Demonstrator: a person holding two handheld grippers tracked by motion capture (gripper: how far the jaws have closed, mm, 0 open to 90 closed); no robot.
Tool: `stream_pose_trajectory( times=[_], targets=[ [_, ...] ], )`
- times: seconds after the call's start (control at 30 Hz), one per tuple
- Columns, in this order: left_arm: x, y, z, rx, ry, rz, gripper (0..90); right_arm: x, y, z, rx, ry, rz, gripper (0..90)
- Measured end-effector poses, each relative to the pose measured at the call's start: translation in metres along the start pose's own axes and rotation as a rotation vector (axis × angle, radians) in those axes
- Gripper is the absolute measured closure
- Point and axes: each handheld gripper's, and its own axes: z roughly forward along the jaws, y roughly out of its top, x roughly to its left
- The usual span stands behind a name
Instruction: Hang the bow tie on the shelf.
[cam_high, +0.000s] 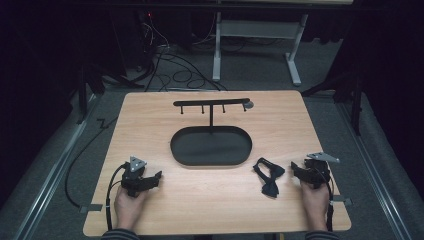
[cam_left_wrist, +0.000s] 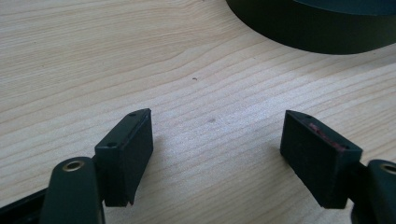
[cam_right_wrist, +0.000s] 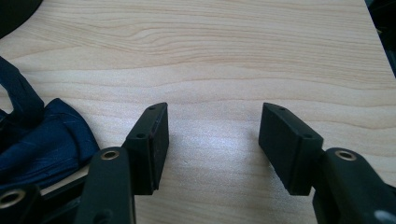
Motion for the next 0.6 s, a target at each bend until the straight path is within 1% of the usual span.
stream_pose_trajectory(
  times=[0.6],
  targets=[
    [-0.0001, 0.0000, 0.0001, -0.001, 0.001, 0.000, 25.9, 0.0010, -0.0002, -0.0003, 0.001, 0.001, 0.003, 43.9]
  ],
)
